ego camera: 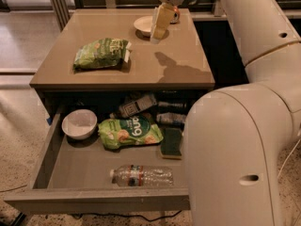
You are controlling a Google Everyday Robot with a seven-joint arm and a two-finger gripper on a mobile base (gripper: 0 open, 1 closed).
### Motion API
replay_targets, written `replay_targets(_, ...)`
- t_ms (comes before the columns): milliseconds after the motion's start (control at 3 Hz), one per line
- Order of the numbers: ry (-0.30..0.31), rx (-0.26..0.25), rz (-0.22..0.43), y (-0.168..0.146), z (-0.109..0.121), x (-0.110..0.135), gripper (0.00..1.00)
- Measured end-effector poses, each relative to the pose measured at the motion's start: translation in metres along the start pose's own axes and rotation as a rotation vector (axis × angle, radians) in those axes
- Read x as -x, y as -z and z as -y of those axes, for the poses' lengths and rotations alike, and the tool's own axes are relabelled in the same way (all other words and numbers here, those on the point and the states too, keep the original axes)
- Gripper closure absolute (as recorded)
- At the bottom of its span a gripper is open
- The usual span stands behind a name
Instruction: Place green jalapeno chip bag into top drawer
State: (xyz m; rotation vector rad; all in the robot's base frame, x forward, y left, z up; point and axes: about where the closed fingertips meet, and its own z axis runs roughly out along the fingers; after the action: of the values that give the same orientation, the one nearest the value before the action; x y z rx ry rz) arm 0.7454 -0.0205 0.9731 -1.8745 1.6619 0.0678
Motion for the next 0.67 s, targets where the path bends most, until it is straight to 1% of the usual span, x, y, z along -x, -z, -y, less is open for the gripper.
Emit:
replay_targets(333, 0.0, 0.0, 0.0, 0.0, 0.0, 0.0001, 0.0)
replay_targets(667, 0.019, 0.005, 0.015, -0.005, 0.0008, 0.0096, 0.0)
